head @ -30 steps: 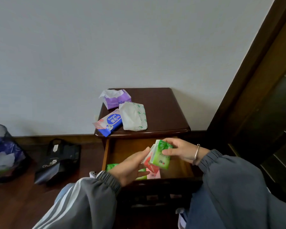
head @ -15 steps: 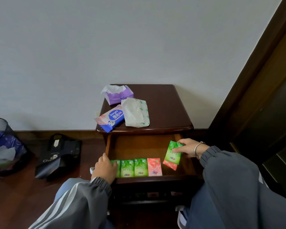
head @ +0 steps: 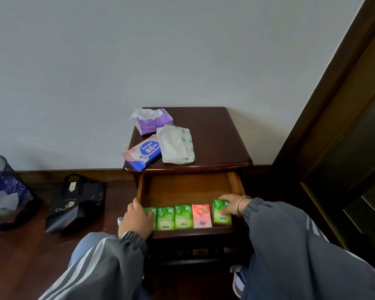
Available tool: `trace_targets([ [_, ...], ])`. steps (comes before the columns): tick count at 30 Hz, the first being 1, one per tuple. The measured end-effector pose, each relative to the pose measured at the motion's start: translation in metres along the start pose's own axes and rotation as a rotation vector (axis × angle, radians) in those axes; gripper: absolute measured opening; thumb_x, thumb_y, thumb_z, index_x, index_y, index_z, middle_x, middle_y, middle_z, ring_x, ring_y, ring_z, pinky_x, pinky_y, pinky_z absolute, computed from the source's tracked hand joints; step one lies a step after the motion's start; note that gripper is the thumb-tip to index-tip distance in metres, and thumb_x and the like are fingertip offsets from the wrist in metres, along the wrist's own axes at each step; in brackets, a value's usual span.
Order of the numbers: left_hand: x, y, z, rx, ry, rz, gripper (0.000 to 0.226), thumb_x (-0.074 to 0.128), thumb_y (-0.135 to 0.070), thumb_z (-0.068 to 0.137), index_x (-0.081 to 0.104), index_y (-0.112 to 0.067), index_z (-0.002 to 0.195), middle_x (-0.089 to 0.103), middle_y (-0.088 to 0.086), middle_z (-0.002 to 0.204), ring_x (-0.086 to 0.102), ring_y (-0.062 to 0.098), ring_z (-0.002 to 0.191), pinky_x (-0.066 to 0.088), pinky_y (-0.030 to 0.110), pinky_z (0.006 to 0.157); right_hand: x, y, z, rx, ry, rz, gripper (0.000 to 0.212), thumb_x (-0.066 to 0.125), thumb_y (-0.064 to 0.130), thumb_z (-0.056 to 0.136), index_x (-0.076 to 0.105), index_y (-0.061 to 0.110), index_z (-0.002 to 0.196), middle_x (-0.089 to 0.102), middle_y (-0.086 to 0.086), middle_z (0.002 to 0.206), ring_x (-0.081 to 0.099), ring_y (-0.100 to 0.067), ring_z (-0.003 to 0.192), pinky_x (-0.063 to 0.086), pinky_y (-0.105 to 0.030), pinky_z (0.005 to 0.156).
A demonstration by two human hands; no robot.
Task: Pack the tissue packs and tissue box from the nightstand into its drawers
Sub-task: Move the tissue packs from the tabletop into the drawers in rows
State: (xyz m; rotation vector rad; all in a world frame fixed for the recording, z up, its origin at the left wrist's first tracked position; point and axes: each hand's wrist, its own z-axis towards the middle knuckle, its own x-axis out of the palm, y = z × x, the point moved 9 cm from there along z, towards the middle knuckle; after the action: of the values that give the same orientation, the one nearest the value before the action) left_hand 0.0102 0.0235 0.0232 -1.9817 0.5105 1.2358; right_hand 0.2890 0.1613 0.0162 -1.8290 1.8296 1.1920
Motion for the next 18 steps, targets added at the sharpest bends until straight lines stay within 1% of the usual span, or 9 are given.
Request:
trace_targets([
  [2, -0.001, 0.0, -0.001, 0.0, -0.013, 0.003, 0.058, 0.038, -0.034, 0.092, 0.027, -0.011, 0.144, 0.044, 0.01, 0.139, 0.056, 0.029, 0.114, 0.04, 0.047, 0.101, 0.006, -0.004, 0.001, 0.018, -0.046, 0.037, 0.06, 0.063, 0.023, 0.087, 0.037, 0.018, 0.141, 0.049, -0.005, 0.135, 0.053, -0.019, 0.112, 0.048, -0.026, 0.083],
  [4, -0.002, -0.001, -0.002, 0.0, -0.024, 0.005, 0.057, 0.038, -0.033, 0.092, 0.028, -0.01, 0.143, 0.044, 0.01, 0.138, 0.055, 0.03, 0.113, 0.04, 0.046, 0.1, 0.009, -0.006, 0.002, 0.018, -0.091, 0.056, 0.064, 0.063, 0.024, 0.086, 0.034, 0.019, 0.143, 0.047, -0.005, 0.138, 0.05, -0.021, 0.119, 0.046, -0.03, 0.096],
  [6, -0.002, -0.001, -0.002, -0.002, -0.024, 0.009, 0.057, 0.038, -0.033, 0.092, 0.028, -0.01, 0.143, 0.044, 0.01, 0.138, 0.055, 0.029, 0.113, 0.04, 0.046, 0.1, 0.012, -0.007, 0.001, 0.001, -0.094, 0.054, 0.066, 0.063, 0.026, 0.086, 0.032, 0.019, 0.144, 0.045, -0.005, 0.14, 0.047, -0.021, 0.124, 0.042, -0.033, 0.102],
  [10, -0.002, -0.002, -0.003, -0.002, -0.027, 0.015, 0.057, 0.038, -0.034, 0.091, 0.028, -0.011, 0.143, 0.045, 0.009, 0.137, 0.056, 0.03, 0.112, 0.041, 0.047, 0.1, 0.02, -0.003, 0.0, -0.06, -0.016, 0.052, 0.063, 0.061, 0.026, 0.088, 0.033, 0.019, 0.144, 0.043, -0.005, 0.142, 0.046, -0.021, 0.125, 0.04, -0.034, 0.104],
  [15, -0.002, -0.001, -0.003, -0.001, -0.028, 0.013, 0.056, 0.039, -0.034, 0.091, 0.03, -0.011, 0.141, 0.046, 0.009, 0.135, 0.056, 0.03, 0.11, 0.041, 0.047, 0.099, 0.018, -0.006, 0.001, -0.04, -0.034, 0.081, 0.065, 0.061, 0.023, 0.088, 0.03, 0.016, 0.145, 0.045, -0.006, 0.141, 0.046, -0.021, 0.126, 0.04, -0.033, 0.105],
  [18, -0.003, -0.001, -0.003, -0.002, -0.026, 0.014, 0.058, 0.038, -0.034, 0.091, 0.028, -0.011, 0.143, 0.046, 0.01, 0.137, 0.056, 0.03, 0.112, 0.041, 0.047, 0.099, 0.02, -0.009, 0.001, -0.015, -0.058, 0.104, 0.064, 0.062, 0.024, 0.087, 0.032, 0.015, 0.143, 0.046, -0.006, 0.14, 0.047, -0.021, 0.125, 0.04, -0.032, 0.104],
])
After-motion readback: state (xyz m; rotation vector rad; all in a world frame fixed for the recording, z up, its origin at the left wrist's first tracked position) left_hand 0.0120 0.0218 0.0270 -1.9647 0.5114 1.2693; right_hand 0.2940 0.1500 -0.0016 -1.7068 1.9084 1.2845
